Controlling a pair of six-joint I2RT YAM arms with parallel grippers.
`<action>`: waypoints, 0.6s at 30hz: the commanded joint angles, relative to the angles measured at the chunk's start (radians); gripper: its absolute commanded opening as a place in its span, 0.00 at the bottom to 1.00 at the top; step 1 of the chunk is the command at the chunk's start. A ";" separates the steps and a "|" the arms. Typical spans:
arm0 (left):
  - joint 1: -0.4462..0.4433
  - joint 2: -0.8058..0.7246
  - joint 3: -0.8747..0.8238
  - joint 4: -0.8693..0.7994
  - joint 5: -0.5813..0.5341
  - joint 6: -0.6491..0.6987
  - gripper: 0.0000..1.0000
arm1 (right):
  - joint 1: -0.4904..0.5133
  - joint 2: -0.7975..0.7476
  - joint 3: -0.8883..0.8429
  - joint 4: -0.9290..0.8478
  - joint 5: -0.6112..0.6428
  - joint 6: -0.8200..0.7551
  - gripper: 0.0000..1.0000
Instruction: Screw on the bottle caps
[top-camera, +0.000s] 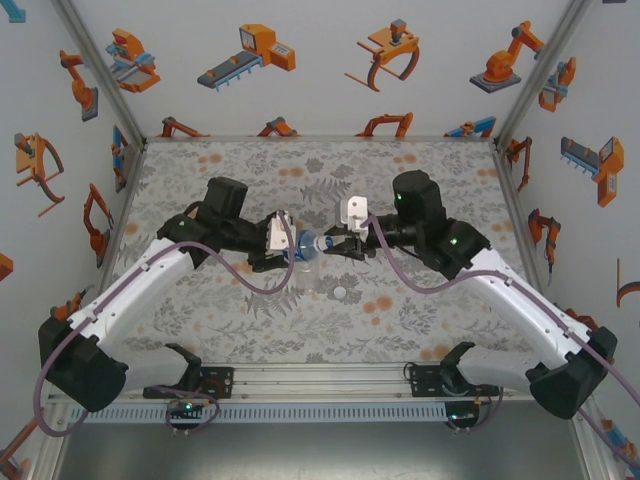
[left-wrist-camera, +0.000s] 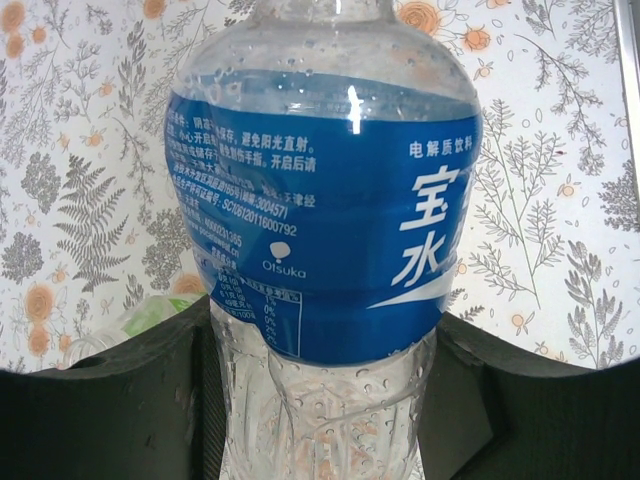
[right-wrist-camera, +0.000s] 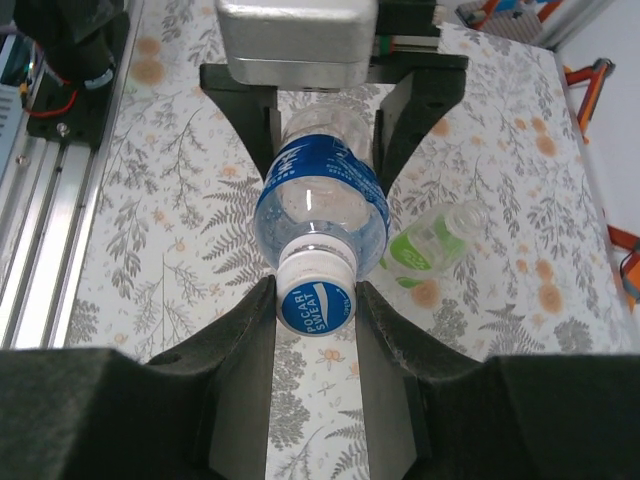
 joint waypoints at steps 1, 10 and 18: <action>-0.014 -0.041 0.010 0.139 0.107 -0.040 0.00 | 0.025 -0.002 -0.063 0.146 0.085 0.301 0.00; -0.013 -0.061 -0.007 0.187 0.036 -0.067 0.00 | 0.024 0.031 0.005 0.020 0.307 0.935 0.00; -0.014 -0.066 -0.012 0.209 0.009 -0.081 0.00 | 0.024 0.076 0.057 -0.154 0.419 1.454 0.00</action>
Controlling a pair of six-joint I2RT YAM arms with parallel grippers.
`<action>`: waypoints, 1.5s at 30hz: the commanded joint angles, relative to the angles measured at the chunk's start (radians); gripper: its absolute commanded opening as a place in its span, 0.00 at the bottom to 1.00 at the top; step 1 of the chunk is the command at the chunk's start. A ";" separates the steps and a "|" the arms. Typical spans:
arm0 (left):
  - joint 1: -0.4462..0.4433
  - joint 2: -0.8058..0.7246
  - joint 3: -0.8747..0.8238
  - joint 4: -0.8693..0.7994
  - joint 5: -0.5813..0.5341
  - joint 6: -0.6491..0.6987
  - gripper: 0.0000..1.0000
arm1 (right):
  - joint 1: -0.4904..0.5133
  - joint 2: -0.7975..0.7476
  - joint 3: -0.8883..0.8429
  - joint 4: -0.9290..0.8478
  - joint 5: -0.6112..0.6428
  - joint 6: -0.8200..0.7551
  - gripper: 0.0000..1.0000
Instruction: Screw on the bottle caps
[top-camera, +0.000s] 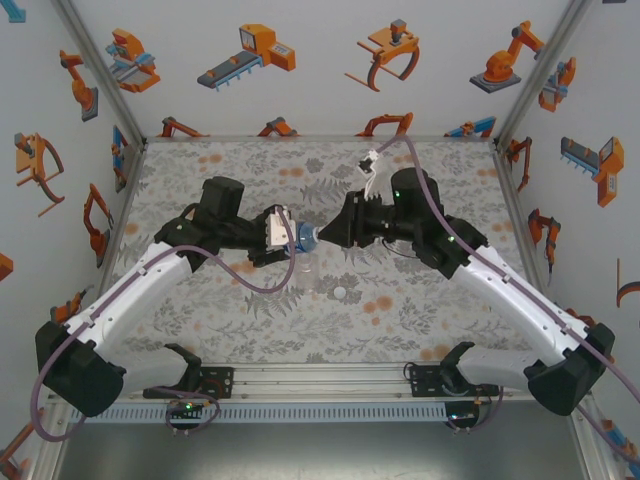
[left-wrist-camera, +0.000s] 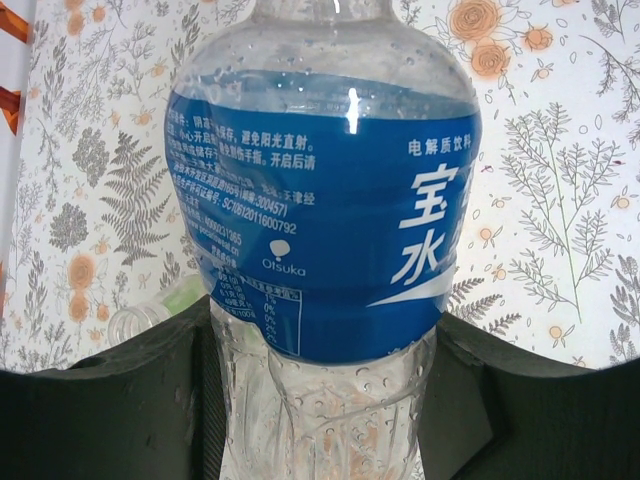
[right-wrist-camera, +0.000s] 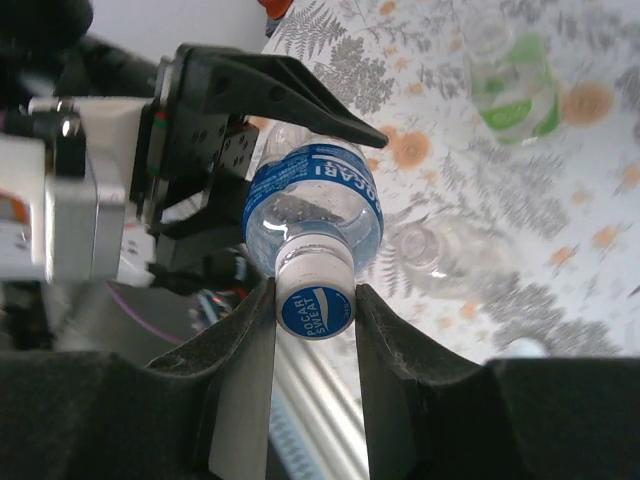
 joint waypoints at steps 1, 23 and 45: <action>-0.016 -0.039 0.010 0.123 0.089 -0.026 0.00 | 0.019 0.044 0.001 -0.118 0.062 0.362 0.00; -0.018 -0.015 0.029 0.069 0.124 0.002 0.00 | 0.020 0.023 0.167 -0.248 0.196 0.214 0.68; -0.015 0.000 0.037 0.044 0.142 0.016 0.00 | 0.023 -0.129 0.082 -0.156 -0.329 -1.229 0.59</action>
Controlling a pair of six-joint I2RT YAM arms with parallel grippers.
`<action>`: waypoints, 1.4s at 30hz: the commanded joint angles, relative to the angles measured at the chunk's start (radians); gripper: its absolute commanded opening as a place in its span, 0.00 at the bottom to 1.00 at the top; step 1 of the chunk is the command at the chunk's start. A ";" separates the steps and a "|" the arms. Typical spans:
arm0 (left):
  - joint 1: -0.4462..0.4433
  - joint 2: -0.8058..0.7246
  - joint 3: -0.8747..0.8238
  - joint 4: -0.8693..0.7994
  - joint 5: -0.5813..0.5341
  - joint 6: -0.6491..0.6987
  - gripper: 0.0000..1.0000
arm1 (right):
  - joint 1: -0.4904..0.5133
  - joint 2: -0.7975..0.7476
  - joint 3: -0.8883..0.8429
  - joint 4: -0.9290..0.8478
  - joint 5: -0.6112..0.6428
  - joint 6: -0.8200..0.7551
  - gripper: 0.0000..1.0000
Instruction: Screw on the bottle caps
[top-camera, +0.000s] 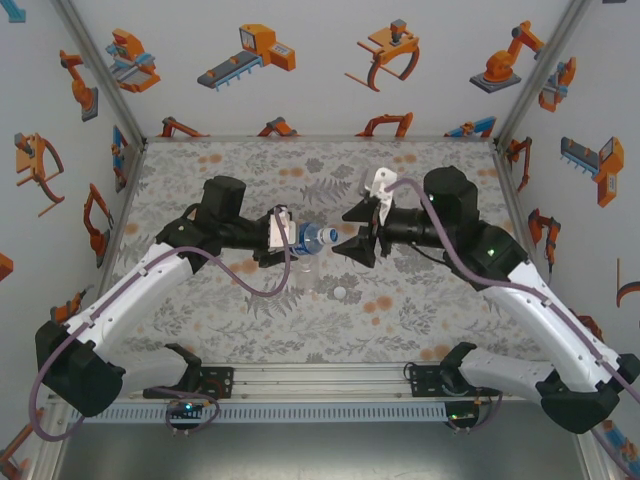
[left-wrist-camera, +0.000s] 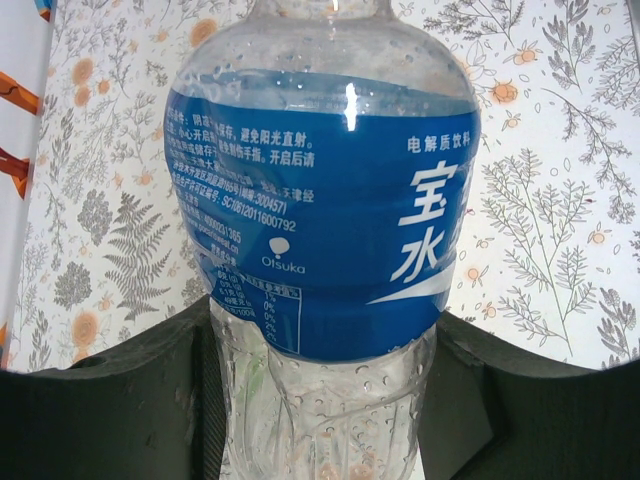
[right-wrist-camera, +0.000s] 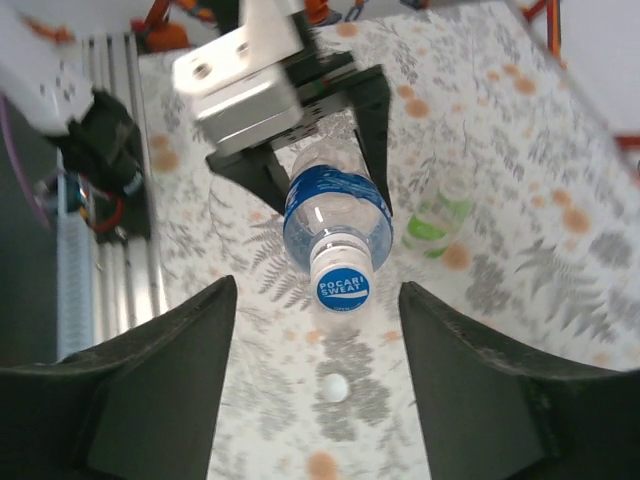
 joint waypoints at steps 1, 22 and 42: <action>0.000 0.001 0.037 -0.005 0.044 0.017 0.00 | 0.007 0.007 -0.018 -0.041 -0.129 -0.364 0.59; 0.001 0.012 0.049 -0.034 0.052 0.035 0.00 | 0.008 0.086 -0.025 -0.013 -0.083 -0.399 0.39; 0.004 0.008 0.040 -0.005 0.028 0.014 0.00 | 0.008 0.141 -0.149 0.182 0.287 1.291 0.14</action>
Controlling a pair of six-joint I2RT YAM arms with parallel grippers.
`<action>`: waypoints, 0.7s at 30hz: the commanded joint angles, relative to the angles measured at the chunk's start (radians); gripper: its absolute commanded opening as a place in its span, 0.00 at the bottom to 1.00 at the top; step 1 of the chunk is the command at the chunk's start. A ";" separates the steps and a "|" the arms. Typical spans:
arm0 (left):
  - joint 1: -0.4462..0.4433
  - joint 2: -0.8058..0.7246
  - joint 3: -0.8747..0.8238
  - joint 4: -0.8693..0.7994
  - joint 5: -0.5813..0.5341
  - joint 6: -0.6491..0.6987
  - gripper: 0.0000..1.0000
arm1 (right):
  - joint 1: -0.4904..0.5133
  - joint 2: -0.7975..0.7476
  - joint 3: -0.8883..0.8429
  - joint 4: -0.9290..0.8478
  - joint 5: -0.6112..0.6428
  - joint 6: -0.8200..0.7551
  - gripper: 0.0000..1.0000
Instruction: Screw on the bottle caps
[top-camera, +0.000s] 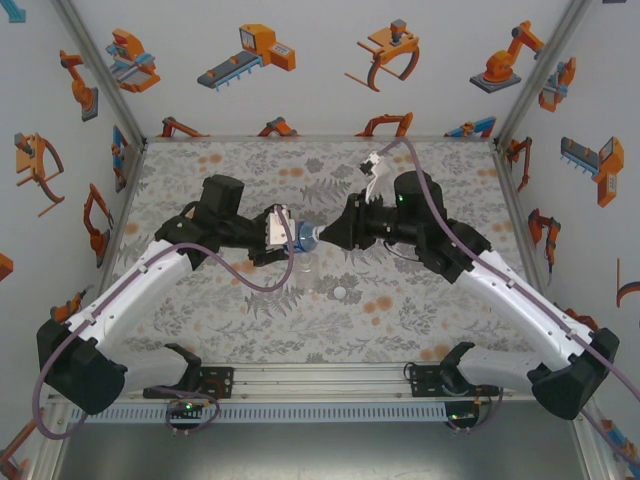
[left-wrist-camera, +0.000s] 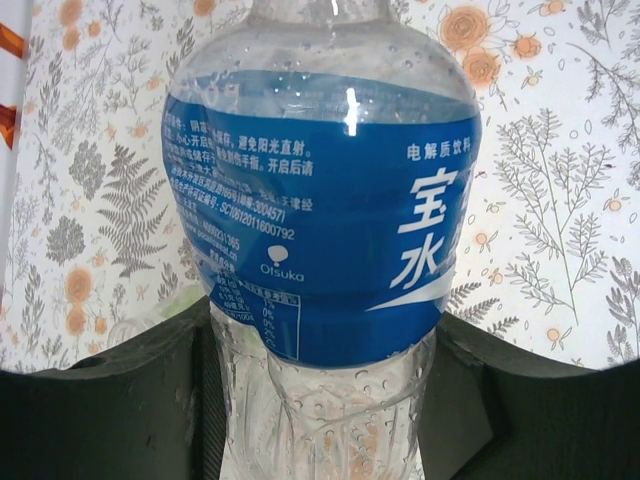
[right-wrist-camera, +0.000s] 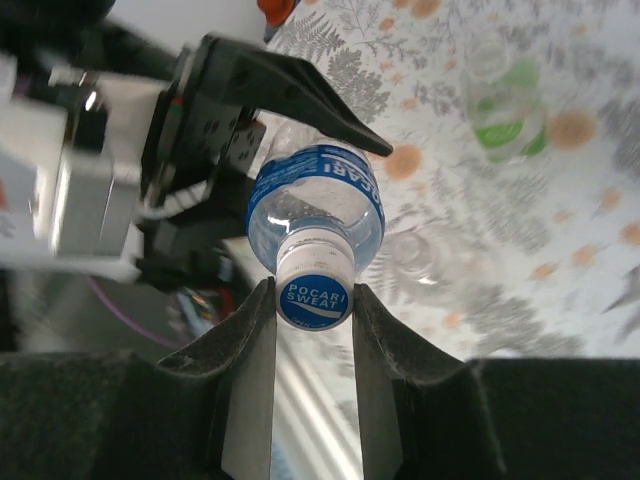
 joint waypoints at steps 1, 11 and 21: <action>-0.021 -0.005 0.027 0.060 0.090 -0.009 0.00 | 0.008 0.046 -0.017 -0.016 0.076 0.501 0.13; -0.019 -0.002 0.024 0.064 0.085 -0.012 0.00 | 0.007 0.037 -0.004 -0.043 0.086 0.581 0.26; -0.019 0.000 0.028 0.053 0.081 -0.001 0.00 | 0.003 -0.036 0.132 -0.129 0.142 -0.022 0.67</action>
